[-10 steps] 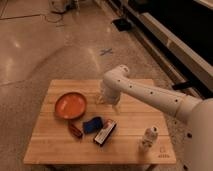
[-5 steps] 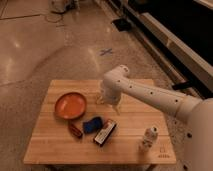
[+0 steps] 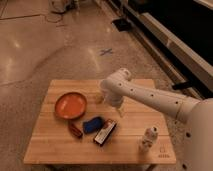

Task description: Push the eraser across the table

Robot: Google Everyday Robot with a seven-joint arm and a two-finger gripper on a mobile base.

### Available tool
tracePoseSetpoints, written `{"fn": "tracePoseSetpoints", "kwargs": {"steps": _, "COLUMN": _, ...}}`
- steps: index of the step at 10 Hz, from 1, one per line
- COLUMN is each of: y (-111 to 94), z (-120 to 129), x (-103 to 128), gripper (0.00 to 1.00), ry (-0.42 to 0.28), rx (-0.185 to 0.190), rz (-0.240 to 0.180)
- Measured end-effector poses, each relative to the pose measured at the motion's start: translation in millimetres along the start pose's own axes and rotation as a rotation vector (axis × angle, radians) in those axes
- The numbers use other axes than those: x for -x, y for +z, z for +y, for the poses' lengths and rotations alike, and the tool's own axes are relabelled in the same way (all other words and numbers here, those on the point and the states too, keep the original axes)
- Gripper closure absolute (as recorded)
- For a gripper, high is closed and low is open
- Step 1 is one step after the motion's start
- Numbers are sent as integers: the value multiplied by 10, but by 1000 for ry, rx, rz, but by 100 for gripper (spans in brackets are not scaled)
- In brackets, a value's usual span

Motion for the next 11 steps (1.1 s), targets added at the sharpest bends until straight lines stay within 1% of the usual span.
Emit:
{"fn": "tracePoseSetpoints", "kwargs": {"steps": 1, "y": 47, "z": 26, "x": -1, "gripper": 46, "ry": 7, "rx": 4, "rz": -2}}
{"fn": "tracePoseSetpoints", "kwargs": {"steps": 2, "y": 104, "z": 58, "x": -3, "gripper": 58, "ry": 16, "rx": 10, "rz": -2}}
{"fn": "tracePoseSetpoints", "kwargs": {"steps": 4, "y": 167, "z": 112, "x": -3, "gripper": 76, "ry": 29, "rx": 16, "rz": -3}}
{"fn": "tracePoseSetpoints", "kwargs": {"steps": 5, "y": 204, "z": 165, "x": 8, "gripper": 88, "ry": 36, "rx": 24, "rz": -3}}
{"fn": "tracePoseSetpoints", "kwargs": {"steps": 6, "y": 230, "z": 202, "x": 27, "gripper": 96, "ry": 40, "rx": 31, "rz": -3}}
{"fn": "tracePoseSetpoints", "kwargs": {"steps": 7, "y": 252, "z": 224, "x": 53, "gripper": 100, "ry": 41, "rx": 37, "rz": -3}}
{"fn": "tracePoseSetpoints", "kwargs": {"steps": 11, "y": 365, "z": 312, "x": 256, "gripper": 100, "ry": 64, "rx": 64, "rz": -24}}
